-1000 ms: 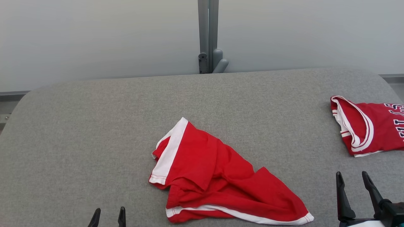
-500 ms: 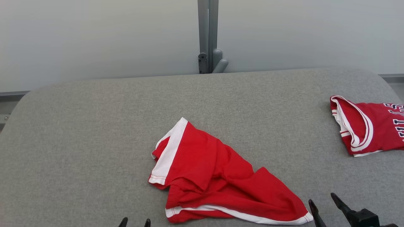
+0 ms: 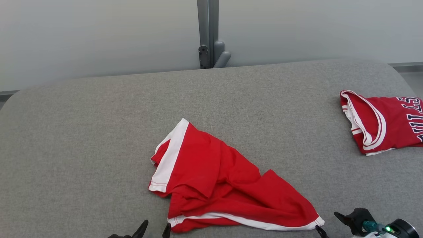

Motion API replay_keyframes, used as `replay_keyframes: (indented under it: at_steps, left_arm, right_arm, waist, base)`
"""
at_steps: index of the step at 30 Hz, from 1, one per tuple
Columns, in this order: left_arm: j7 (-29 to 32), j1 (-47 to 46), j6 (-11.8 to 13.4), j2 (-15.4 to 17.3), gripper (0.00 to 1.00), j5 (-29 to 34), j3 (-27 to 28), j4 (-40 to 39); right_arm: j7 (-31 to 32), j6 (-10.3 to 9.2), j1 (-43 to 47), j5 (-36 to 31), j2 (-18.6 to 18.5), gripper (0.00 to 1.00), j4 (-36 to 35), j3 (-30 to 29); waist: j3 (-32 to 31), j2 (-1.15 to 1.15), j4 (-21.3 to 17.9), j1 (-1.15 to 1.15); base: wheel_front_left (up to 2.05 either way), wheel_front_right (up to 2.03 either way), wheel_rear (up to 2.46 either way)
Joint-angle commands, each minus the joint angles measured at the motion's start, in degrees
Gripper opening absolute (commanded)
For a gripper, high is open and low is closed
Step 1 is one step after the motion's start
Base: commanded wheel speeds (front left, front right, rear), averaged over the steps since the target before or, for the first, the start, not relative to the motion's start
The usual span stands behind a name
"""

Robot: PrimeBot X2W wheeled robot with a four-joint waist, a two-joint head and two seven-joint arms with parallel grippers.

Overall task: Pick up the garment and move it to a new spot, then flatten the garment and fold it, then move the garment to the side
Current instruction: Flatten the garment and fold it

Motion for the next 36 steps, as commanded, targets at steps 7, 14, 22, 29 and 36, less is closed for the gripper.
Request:
replay_keyframes:
  at_steps: [7,14,22,29,36]
  left_arm:
    - [0.9,-2.1,-0.1,0.6,1.00,-1.3,-1.9,0.1]
    - [0.8,-3.8,-0.1,1.5,1.00,-2.4,-3.4,0.2]
    - [0.6,-5.0,-0.2,2.0,1.00,-3.6,-4.7,0.6]
    - [1.3,-5.8,-0.2,3.0,1.00,-6.4,-7.1,0.7]
    - [1.9,-6.5,-0.2,3.7,1.00,-8.1,-9.1,1.7]
  right_arm:
    - [0.4,-0.05,-3.7,2.6,-0.9,0.95,1.3,3.6]
    - [-0.5,-0.05,-5.5,4.1,-1.4,0.87,4.0,5.1]
    - [-1.0,-0.05,-7.0,5.8,-1.4,0.73,6.4,6.7]
    - [-1.9,-0.05,-8.3,7.0,-1.2,0.49,8.3,8.3]
    - [-2.2,-0.06,-9.3,7.9,-1.4,0.31,9.2,9.5]
  waist:
    - [1.6,0.00,0.2,0.00]
    - [2.8,0.00,0.9,0.00]
    - [3.7,0.00,1.0,0.00]
    - [4.3,0.00,1.1,0.00]
    - [4.6,0.00,0.9,0.00]
  base:
    - [0.00,0.00,0.00]
    - [0.00,0.00,0.00]
    - [0.00,0.00,0.00]
    - [0.00,0.00,0.00]
    - [0.00,0.00,0.00]
